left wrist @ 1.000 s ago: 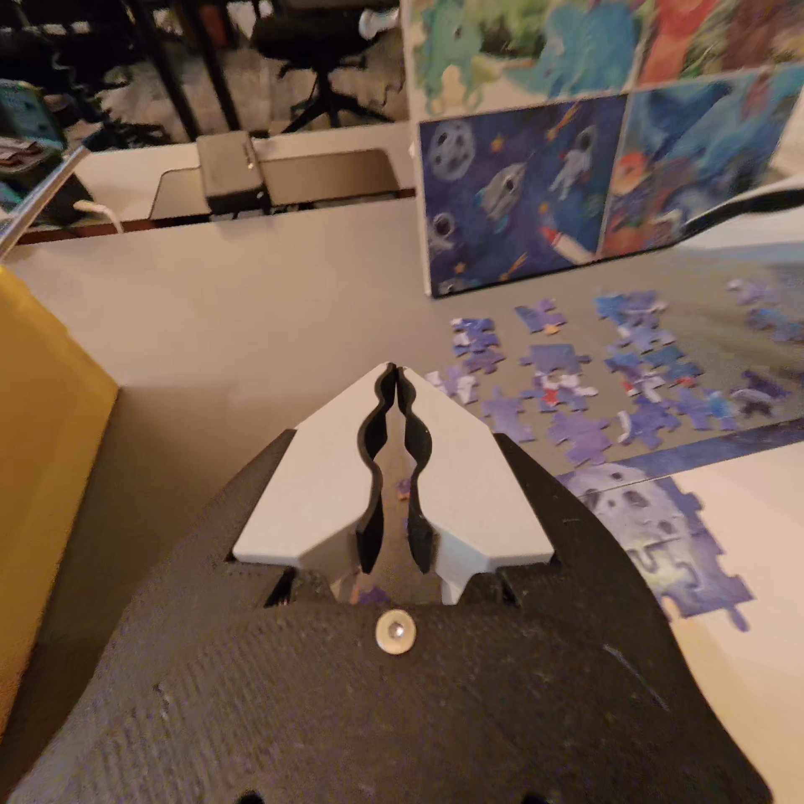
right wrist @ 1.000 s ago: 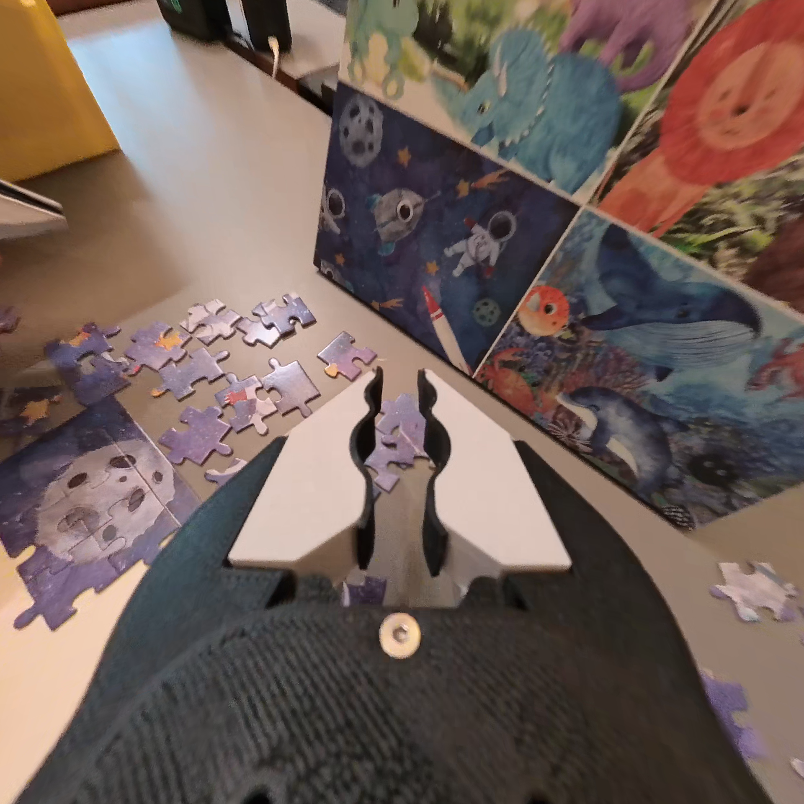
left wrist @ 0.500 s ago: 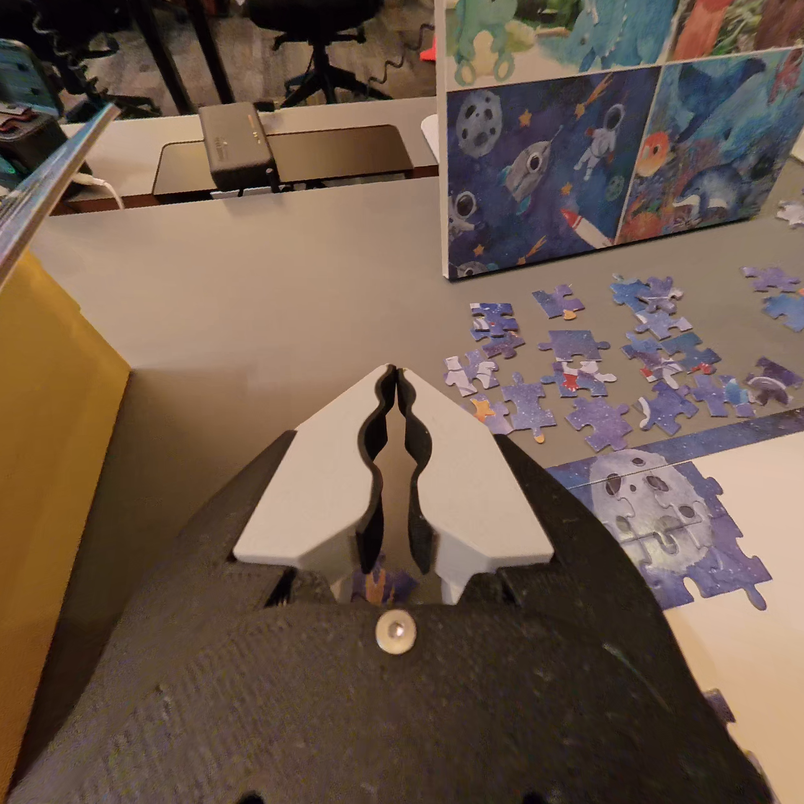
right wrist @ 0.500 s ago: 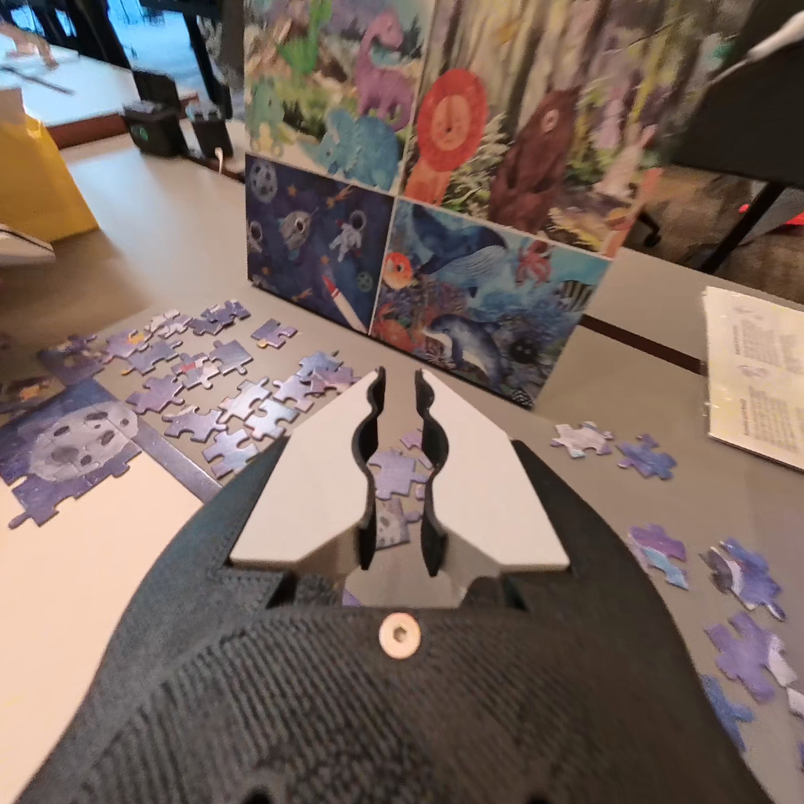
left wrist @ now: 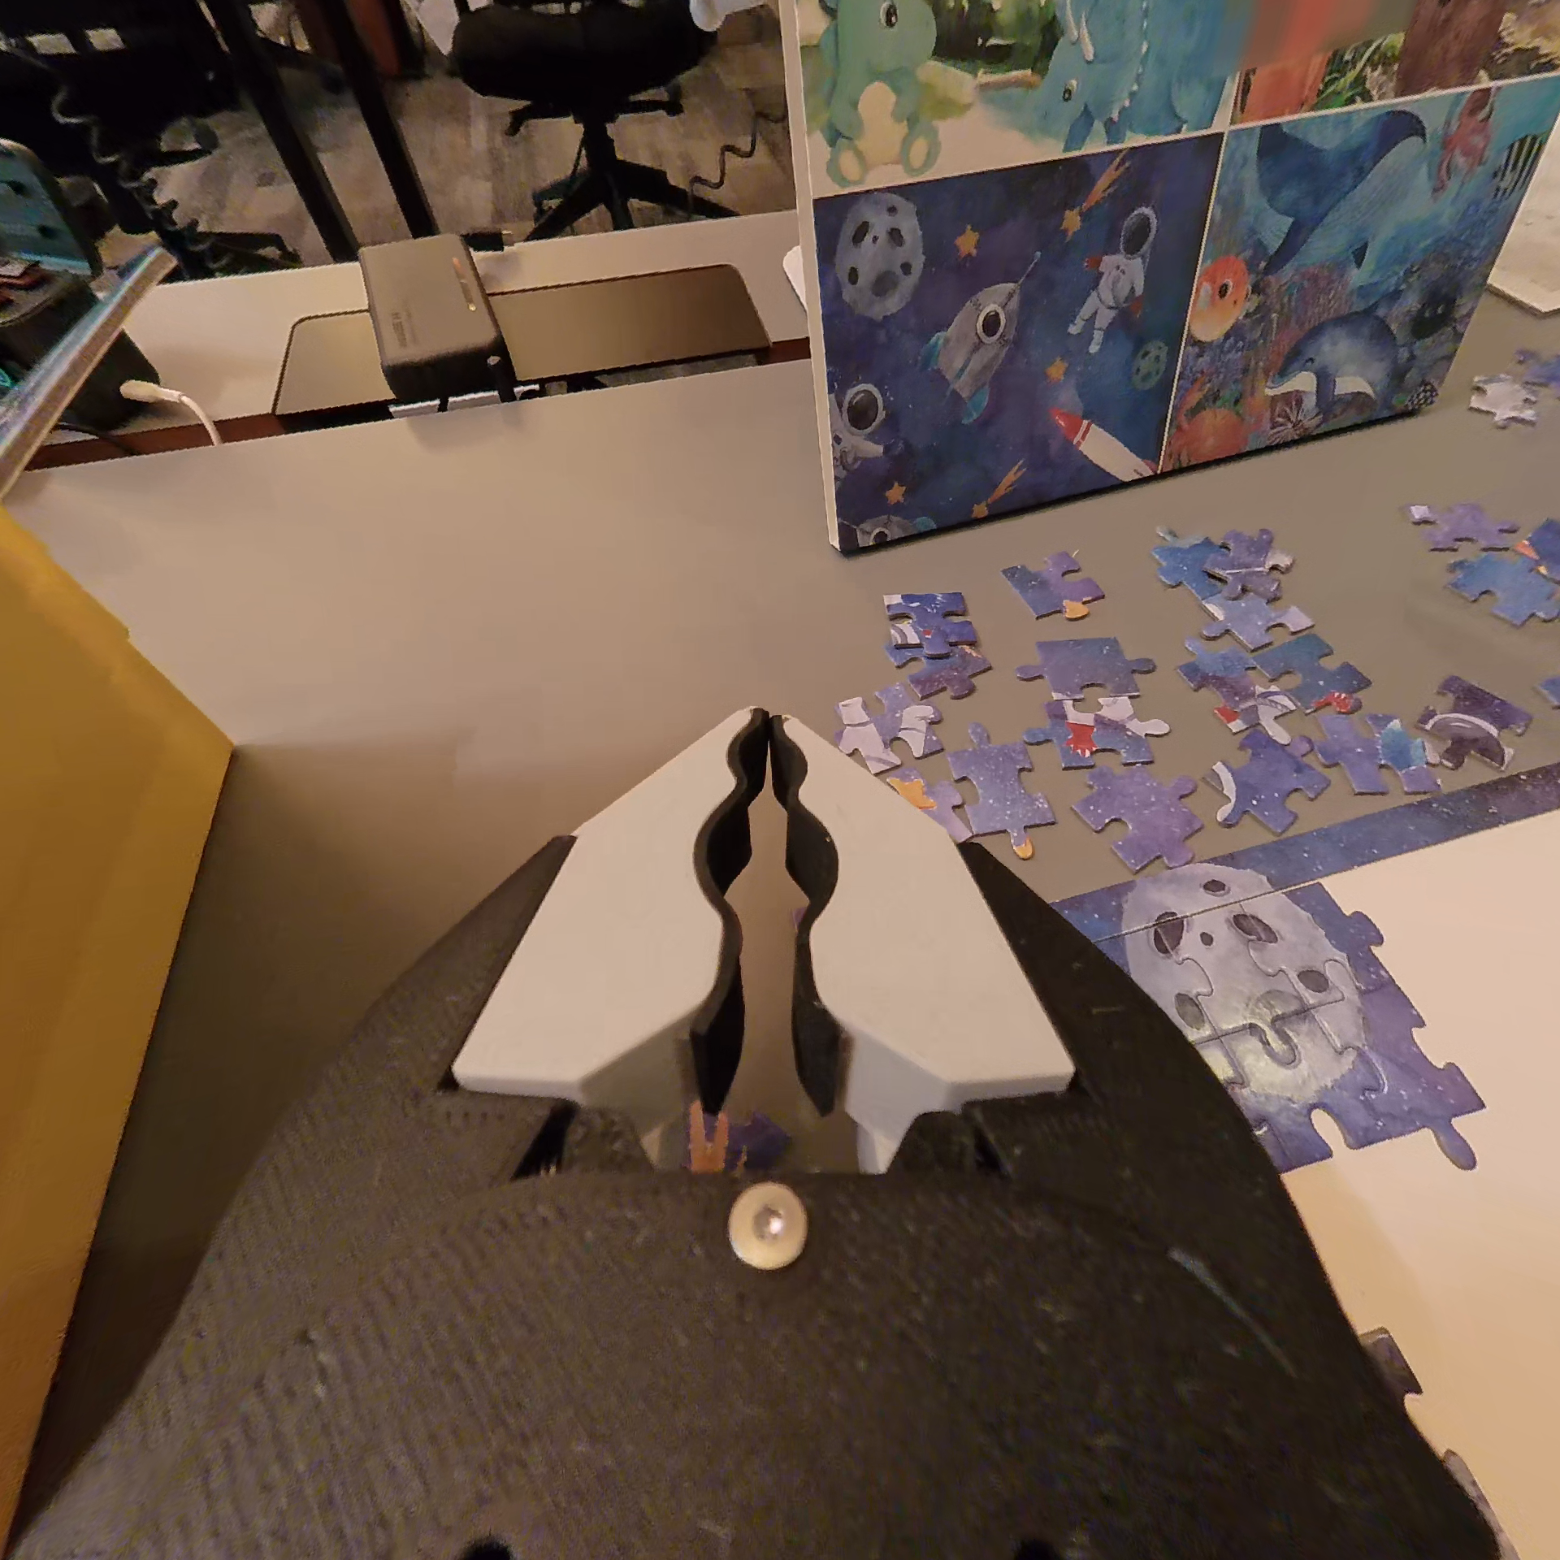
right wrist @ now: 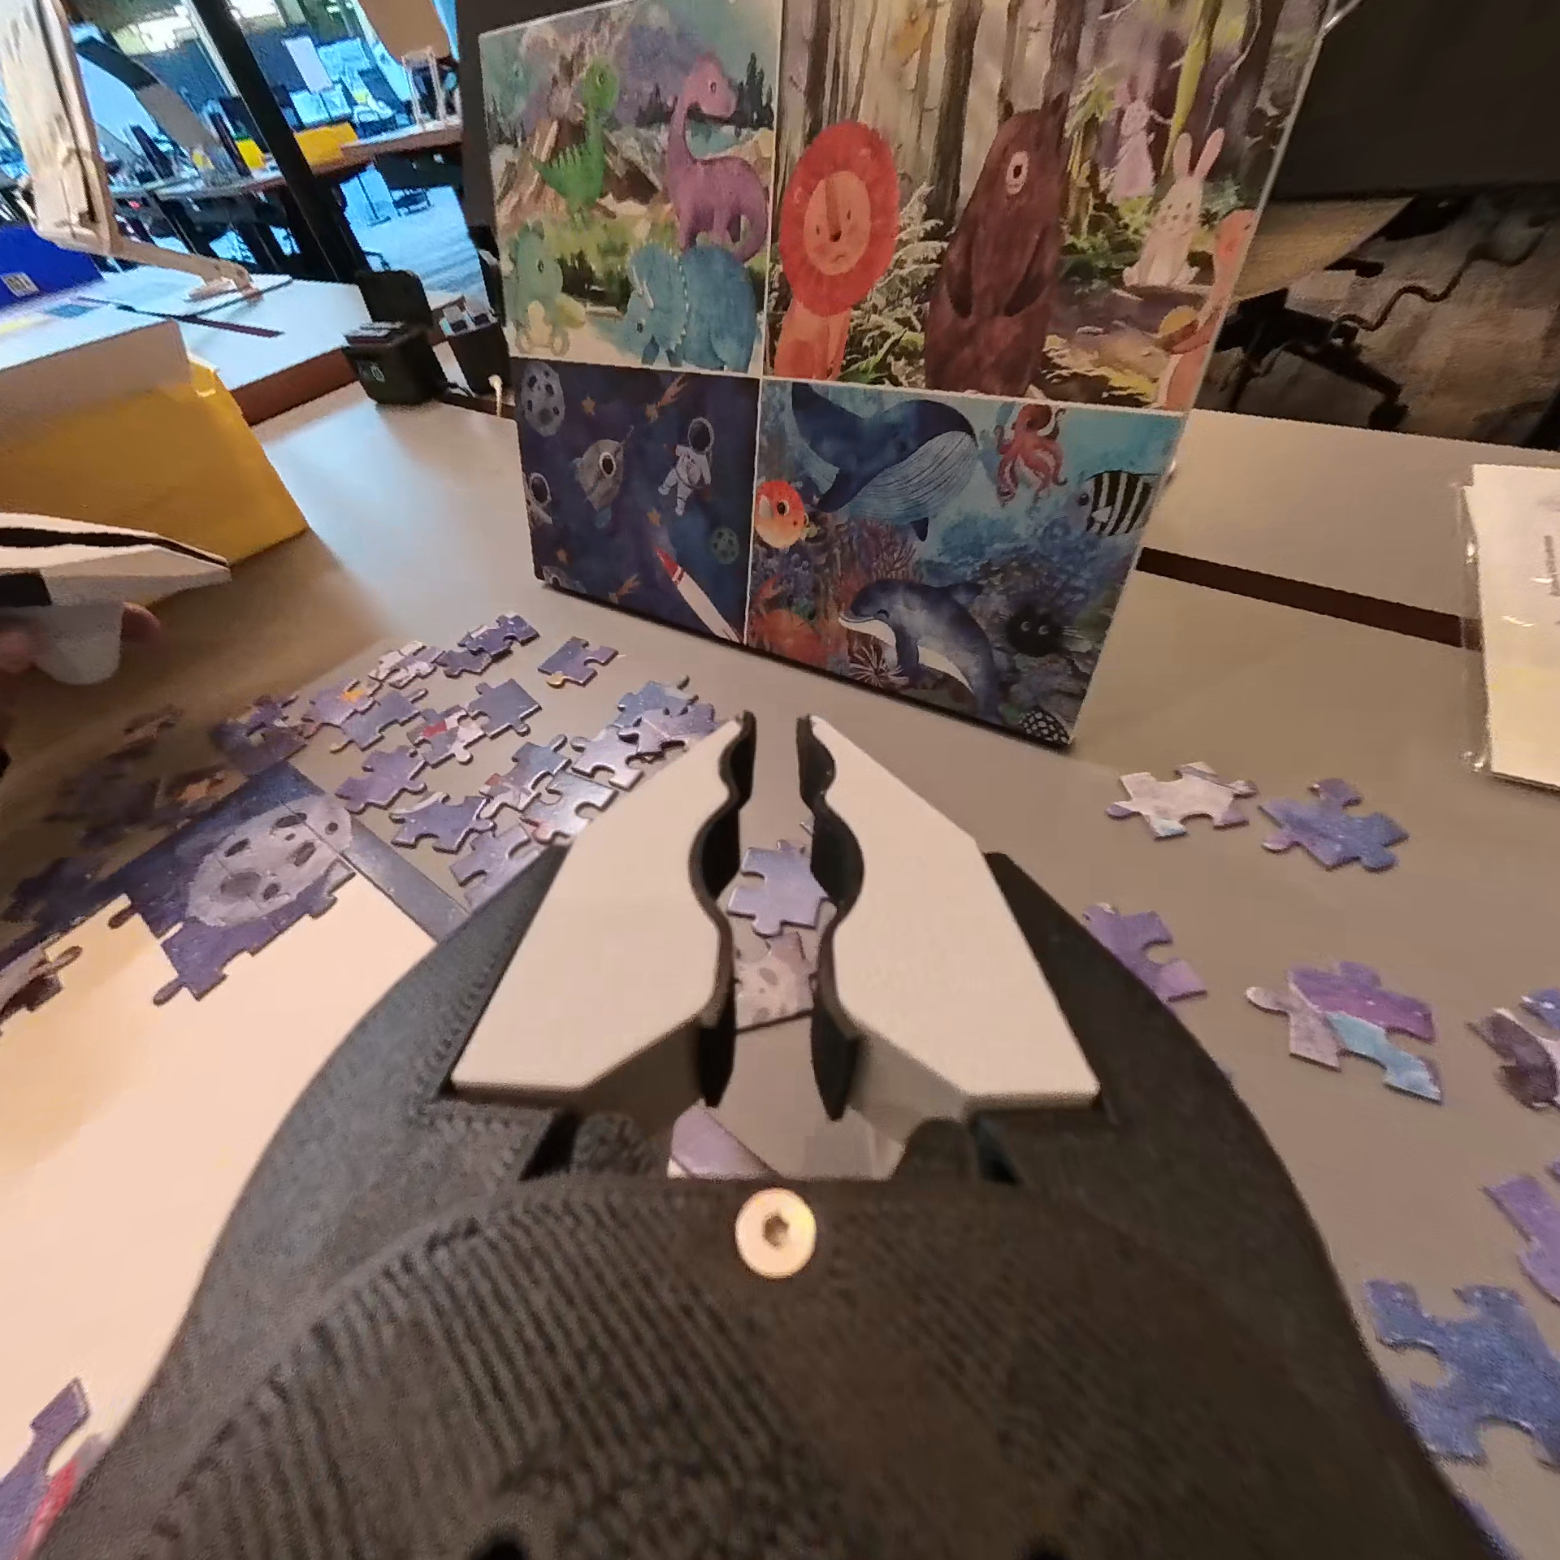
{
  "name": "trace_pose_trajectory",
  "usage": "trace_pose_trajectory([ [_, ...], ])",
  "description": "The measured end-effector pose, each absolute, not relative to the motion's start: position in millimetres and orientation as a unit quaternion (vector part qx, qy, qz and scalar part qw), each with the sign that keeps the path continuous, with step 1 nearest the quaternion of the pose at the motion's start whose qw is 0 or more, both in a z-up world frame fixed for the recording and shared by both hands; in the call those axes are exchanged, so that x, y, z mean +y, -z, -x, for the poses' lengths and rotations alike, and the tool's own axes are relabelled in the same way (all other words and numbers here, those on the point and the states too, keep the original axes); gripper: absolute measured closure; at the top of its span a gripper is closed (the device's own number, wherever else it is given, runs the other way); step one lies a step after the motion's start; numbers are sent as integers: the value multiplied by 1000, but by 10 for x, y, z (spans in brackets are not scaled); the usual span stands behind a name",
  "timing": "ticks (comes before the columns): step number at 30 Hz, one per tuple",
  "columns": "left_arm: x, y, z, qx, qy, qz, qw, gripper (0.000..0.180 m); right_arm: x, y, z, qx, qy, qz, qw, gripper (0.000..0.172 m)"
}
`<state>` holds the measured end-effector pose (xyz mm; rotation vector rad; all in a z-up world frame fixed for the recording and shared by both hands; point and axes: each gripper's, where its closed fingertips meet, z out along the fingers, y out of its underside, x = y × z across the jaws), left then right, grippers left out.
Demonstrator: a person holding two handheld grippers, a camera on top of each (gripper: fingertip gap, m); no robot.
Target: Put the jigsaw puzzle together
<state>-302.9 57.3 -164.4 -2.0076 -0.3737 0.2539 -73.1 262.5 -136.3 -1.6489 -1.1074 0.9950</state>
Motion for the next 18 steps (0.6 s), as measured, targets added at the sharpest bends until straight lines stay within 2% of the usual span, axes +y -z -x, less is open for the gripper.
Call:
trace_pose_trajectory([
  [18,584,1605,2996,-139,-111,833,524,180,2719,1292,670,-437,-383,654,484,167],
])
